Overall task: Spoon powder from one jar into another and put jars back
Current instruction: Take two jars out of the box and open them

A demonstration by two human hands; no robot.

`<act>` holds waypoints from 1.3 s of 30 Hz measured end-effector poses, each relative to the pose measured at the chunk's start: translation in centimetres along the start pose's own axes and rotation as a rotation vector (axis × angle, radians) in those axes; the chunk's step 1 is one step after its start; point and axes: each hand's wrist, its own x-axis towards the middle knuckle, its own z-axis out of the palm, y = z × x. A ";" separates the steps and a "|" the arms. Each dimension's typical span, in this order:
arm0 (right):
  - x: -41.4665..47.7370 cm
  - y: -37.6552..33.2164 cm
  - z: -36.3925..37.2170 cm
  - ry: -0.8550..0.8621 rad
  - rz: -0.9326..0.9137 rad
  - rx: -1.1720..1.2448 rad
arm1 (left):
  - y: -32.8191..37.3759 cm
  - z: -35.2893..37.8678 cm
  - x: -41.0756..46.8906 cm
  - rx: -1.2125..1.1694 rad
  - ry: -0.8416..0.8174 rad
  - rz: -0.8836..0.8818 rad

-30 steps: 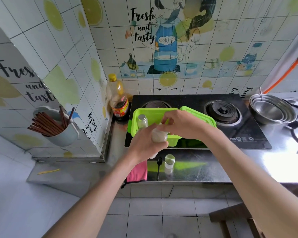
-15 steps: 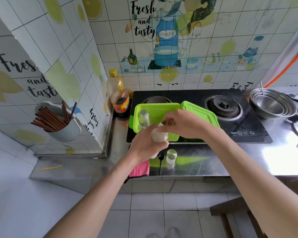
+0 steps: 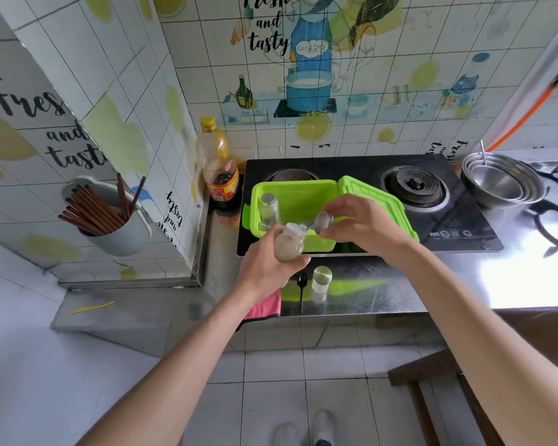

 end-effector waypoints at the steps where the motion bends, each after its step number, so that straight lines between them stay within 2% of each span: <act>1: -0.3 0.8 0.2 0.020 0.038 0.053 | -0.2 0.1 -0.1 0.012 0.008 0.007; 6: -1.5 4.9 1.0 0.110 0.208 0.246 | -1.1 1.1 -0.6 0.059 0.042 0.016; 10: -2.1 8.2 1.1 0.119 0.325 0.300 | -1.6 2.0 -0.7 0.087 0.025 -0.014; 20: 0.2 17.8 1.6 0.196 0.554 0.169 | -3.1 3.6 1.1 0.091 0.018 -0.069; 28: 3.3 23.9 3.3 0.190 0.628 0.021 | -3.9 4.4 3.5 0.128 0.024 -0.106; 36: 5.2 26.7 4.6 0.187 0.671 -0.034 | -4.4 6.1 4.9 0.148 0.013 -0.135; 39: 5.5 27.7 4.9 0.189 0.722 0.014 | -4.7 6.5 4.9 0.149 -0.016 -0.133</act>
